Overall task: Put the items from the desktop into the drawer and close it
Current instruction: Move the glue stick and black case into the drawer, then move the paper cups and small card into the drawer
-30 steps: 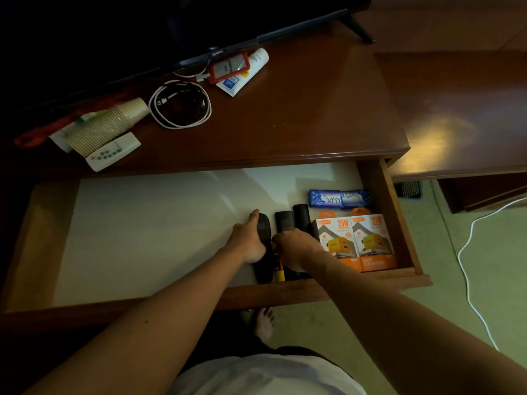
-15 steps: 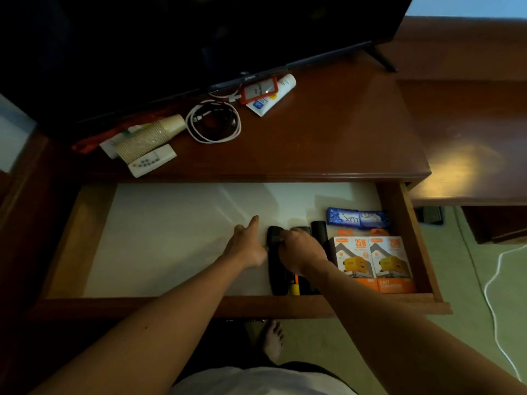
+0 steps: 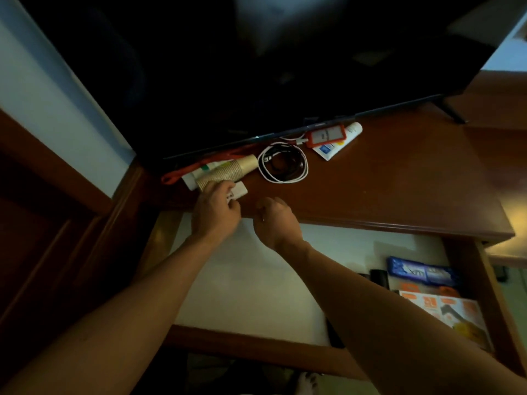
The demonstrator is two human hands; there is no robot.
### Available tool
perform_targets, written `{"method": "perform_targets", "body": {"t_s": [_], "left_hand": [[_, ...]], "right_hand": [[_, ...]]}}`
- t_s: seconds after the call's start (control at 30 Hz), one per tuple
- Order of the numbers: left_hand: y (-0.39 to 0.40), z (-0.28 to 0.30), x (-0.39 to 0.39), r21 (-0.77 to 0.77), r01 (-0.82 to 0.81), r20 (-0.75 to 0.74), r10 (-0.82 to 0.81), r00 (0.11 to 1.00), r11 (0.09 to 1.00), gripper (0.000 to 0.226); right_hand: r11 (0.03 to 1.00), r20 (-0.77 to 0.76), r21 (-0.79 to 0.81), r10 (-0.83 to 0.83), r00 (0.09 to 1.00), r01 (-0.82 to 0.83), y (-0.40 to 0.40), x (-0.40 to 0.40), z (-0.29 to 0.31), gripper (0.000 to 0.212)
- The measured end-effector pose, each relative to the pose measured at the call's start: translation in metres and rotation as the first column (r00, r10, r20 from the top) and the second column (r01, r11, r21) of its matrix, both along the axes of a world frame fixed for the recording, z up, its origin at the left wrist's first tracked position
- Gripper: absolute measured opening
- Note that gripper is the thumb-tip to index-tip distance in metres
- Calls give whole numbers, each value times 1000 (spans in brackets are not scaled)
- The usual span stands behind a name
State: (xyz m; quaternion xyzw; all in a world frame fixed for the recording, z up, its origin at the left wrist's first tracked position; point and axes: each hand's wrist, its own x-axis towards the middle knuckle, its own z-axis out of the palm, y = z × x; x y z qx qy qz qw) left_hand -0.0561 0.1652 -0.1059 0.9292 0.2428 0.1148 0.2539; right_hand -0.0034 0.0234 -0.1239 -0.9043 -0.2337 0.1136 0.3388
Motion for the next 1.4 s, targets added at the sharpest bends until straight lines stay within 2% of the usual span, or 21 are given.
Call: {"method": "perform_targets", "body": {"t_s": [0.1,0.23,0.4,0.53,0.7,0.93,1.0,1.2,1.3,1.4], "left_hand": [[36,5,18,55,33,26,-35,999,998,40],[72,6,43,24,114,28,-115,993,993,38],[100,-5,67,-67,163,-162,-172,972,984,48],[106,-8,72,-96,199,-201,-215,956,975,47],[110,-6,72,-86,242,-229,-255,939,967,56],[95,-9,68,-52,270,-225,-275,935,962,73],[88,-9,65,-31,263,-236,-263,935,964,75],[79,-13,68,13,258,-315,-241,918,966,82],[76,-12,70,48,252,-329,-223,918,966,81],[69,-12,67,21,237,-320,-219,922,971,74]], "right_hand": [[1000,-11,-15,-5,1000,5,32,14,2,34],[989,90,-143,47,995,-34,59,25,0,66],[966,93,-250,-50,994,72,86,13,-12,119],[941,112,-305,-114,987,144,102,7,-19,135],[947,130,-268,-146,981,176,102,9,-22,124],[951,35,-309,-13,999,23,61,19,-17,114],[945,67,-325,-6,998,27,59,17,-17,108],[904,167,-332,-226,960,271,68,11,-11,67],[921,107,-280,-248,963,269,68,13,-8,60],[944,16,-226,-242,970,239,61,14,-5,66]]}}
